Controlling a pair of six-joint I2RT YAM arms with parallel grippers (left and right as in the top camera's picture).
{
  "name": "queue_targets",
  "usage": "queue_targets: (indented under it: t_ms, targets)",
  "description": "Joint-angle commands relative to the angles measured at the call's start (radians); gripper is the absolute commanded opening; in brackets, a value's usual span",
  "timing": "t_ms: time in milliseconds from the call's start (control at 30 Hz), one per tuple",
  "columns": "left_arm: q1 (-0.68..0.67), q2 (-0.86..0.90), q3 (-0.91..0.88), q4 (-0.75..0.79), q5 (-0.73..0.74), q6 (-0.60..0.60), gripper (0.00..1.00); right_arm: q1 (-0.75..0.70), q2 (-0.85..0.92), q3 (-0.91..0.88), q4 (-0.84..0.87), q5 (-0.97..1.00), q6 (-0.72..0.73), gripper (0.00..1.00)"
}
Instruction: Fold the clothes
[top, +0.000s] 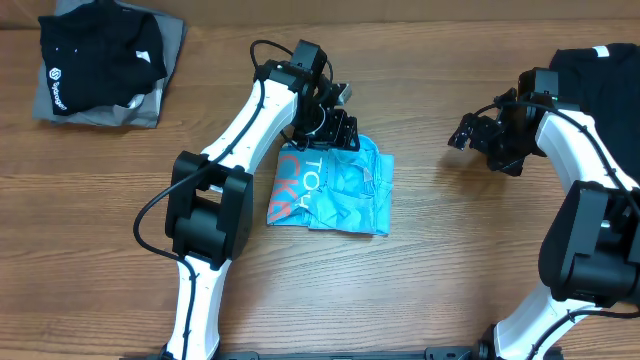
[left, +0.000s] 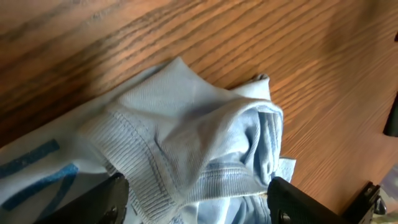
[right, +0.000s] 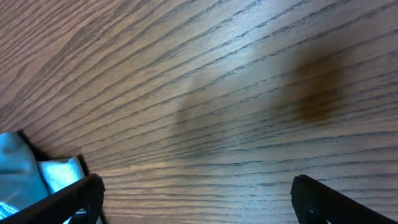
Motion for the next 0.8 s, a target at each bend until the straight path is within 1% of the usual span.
queue_targets:
  t_ms: [0, 33, 100, 267, 300, 467, 500, 767]
  targets:
    - [-0.011, 0.029, 0.013, 0.014, 0.038, -0.022, 0.73, -0.001, -0.012, -0.005, 0.005, 0.002, 0.004, 1.00]
    - [-0.012, 0.031, 0.013, 0.023, 0.046, -0.022, 0.72, -0.001, -0.012, -0.005, 0.005, 0.003, 0.004, 1.00]
    - [-0.015, 0.031, 0.013, 0.049, 0.060, -0.022, 0.67, -0.001, -0.012, -0.005, 0.006, 0.003, 0.004, 1.00]
    - [-0.030, 0.031, 0.013, 0.105, 0.076, -0.029, 0.46, -0.001, -0.012, -0.005, 0.006, 0.003, 0.004, 1.00]
    - [-0.036, 0.031, 0.013, 0.112, 0.075, -0.029, 0.41, -0.001, -0.012, -0.005, 0.005, 0.003, 0.004, 1.00]
    - [-0.064, 0.031, 0.013, 0.159, 0.072, -0.030, 0.09, -0.001, -0.012, -0.005, 0.006, 0.003, 0.004, 1.00]
    - [-0.073, 0.031, 0.013, 0.182, 0.072, -0.034, 0.04, -0.001, -0.012, -0.005, 0.006, 0.003, 0.004, 1.00]
    - [-0.135, 0.031, 0.013, 0.361, 0.072, -0.103, 0.04, -0.001, -0.012, -0.005, 0.006, 0.003, 0.004, 1.00]
